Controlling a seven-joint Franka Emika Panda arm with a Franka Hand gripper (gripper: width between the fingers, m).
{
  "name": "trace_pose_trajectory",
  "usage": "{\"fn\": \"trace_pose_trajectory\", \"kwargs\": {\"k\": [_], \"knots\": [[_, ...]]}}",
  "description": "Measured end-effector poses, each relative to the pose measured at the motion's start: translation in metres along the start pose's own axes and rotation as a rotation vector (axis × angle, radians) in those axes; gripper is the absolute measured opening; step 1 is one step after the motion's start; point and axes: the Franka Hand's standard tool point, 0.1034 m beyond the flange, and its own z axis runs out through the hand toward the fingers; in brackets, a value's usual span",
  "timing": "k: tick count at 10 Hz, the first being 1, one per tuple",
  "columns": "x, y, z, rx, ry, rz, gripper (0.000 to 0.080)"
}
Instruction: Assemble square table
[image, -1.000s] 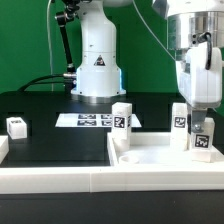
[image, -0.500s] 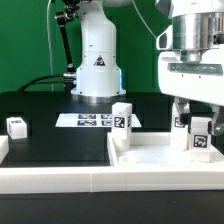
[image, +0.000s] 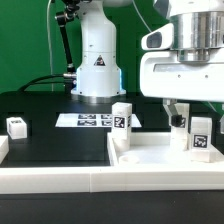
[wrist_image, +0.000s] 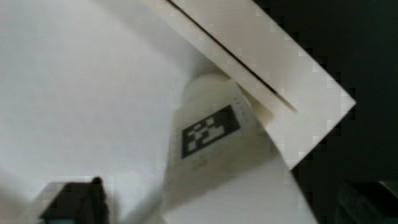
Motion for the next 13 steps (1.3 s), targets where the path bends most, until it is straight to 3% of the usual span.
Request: {"fn": "trace_pose_trajectory", "kwargs": {"k": [8, 10, 13], "knots": [[0.0000, -0.0025, -0.0012, -0.026, 0.019, -0.454, 0.0625], [0.0005, -0.0021, -0.0012, -0.026, 0.019, -0.456, 0.0288], [0.0005, -0.0020, -0.0011, -0.026, 0.019, -0.430, 0.0290]]}}
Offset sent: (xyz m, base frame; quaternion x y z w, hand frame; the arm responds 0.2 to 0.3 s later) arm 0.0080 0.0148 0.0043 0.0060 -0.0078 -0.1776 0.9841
